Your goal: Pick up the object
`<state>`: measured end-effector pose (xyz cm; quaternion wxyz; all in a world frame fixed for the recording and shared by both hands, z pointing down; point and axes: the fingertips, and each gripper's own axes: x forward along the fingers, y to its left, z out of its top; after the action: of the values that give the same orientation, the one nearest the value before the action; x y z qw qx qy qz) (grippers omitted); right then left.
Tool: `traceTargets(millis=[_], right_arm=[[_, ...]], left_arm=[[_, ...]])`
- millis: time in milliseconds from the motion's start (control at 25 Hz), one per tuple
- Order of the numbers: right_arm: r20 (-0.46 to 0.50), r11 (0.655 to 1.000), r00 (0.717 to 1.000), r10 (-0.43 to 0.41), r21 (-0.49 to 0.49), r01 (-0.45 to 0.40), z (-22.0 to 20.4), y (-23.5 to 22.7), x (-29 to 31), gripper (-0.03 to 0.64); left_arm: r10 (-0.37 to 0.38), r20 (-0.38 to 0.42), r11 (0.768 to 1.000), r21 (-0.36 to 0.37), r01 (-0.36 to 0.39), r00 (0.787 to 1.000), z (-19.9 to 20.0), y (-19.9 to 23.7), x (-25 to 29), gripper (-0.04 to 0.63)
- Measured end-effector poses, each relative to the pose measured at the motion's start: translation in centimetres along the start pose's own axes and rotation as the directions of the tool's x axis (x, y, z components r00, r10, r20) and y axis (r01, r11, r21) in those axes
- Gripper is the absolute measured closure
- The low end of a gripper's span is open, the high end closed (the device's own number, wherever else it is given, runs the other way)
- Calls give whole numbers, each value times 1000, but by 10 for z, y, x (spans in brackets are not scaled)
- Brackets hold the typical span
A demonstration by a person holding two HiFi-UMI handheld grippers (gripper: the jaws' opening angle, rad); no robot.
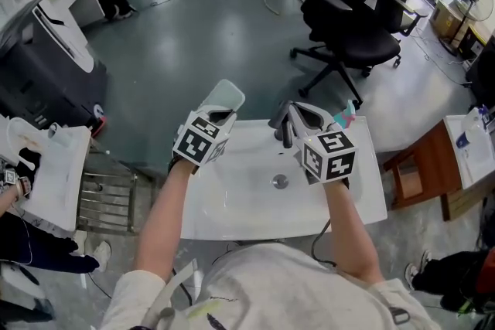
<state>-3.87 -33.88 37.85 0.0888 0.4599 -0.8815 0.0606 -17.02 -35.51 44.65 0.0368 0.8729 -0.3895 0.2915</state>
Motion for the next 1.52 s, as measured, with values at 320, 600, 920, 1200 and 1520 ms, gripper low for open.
traceTargets(millis=[320,600,920,1200,1520], right_arm=[[22,1000,1000,9,-7,-8,10,-4,-2,614],[50,1000,999,8,5,-9,18,-12,-3,614],[55,1000,999,0,16,-1,17,-12,-5,614],[55,1000,998,-6,9,6,17,-14,-6,614],[56,1000,998,8,15,-9,16,-11,-3,614]], left_arm=[[105,148,991,-101,-90,983,34,7,-30,584],[204,233,972,-167,-167,951,48,15,-53,584],[321,314,926,-300,-227,894,47,23,-77,584],[343,304,919,-305,-250,889,43,21,-79,584],[350,302,918,-300,-260,887,41,22,-80,584]])
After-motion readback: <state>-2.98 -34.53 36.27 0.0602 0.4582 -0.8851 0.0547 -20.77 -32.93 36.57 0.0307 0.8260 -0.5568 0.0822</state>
